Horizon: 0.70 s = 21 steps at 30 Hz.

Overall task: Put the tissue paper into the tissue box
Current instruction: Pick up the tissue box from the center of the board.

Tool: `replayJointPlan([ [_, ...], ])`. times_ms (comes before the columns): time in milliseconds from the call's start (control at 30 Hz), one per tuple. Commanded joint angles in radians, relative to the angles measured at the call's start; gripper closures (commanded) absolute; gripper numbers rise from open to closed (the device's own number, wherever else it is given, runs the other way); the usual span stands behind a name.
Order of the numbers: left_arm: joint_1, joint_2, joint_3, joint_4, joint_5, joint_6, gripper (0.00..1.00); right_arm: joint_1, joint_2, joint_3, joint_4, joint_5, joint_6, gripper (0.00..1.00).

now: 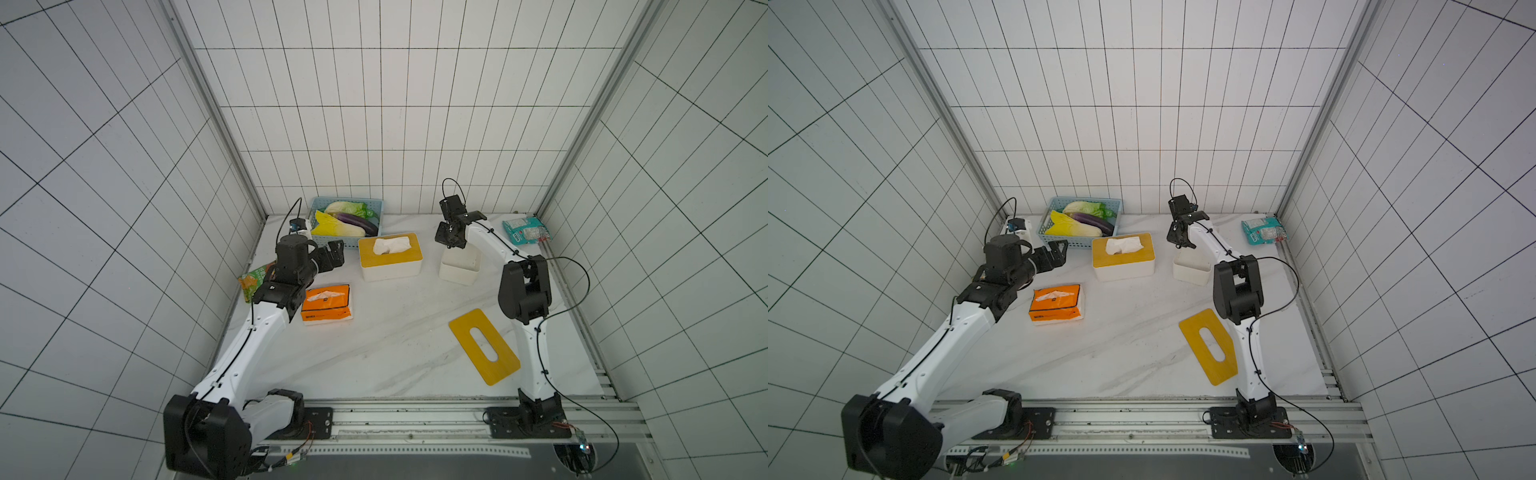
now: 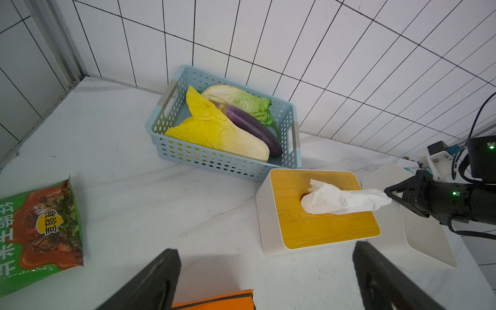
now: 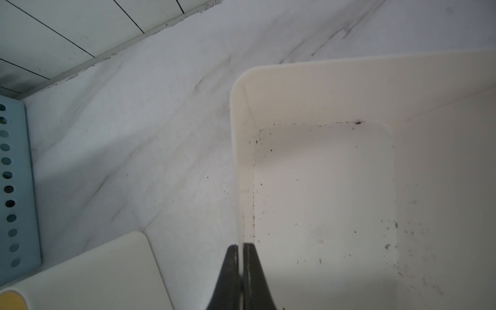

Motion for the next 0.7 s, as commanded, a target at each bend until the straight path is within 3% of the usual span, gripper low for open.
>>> replayJointPlan([
  [0,0.004,0.001,0.004,0.021,0.009,-0.004,0.02,0.005,-0.069,0.002,-0.027,0.011,0.006,1.0],
  [167,0.004,-0.002,0.004,0.019,0.005,-0.004,0.02,0.006,-0.22,-0.078,0.054,-0.032,-0.04,1.0],
  [367,0.005,-0.01,0.003,0.021,-0.004,-0.004,0.02,0.019,-0.446,-0.295,0.314,-0.267,-0.179,1.0],
  [533,0.005,-0.019,-0.002,0.024,-0.012,-0.005,0.02,0.102,-0.548,-0.33,0.274,-0.429,-0.464,1.0],
  [667,0.007,-0.034,-0.009,0.028,-0.033,-0.004,0.02,0.216,-0.62,-0.405,0.2,-0.466,-0.773,1.0],
])
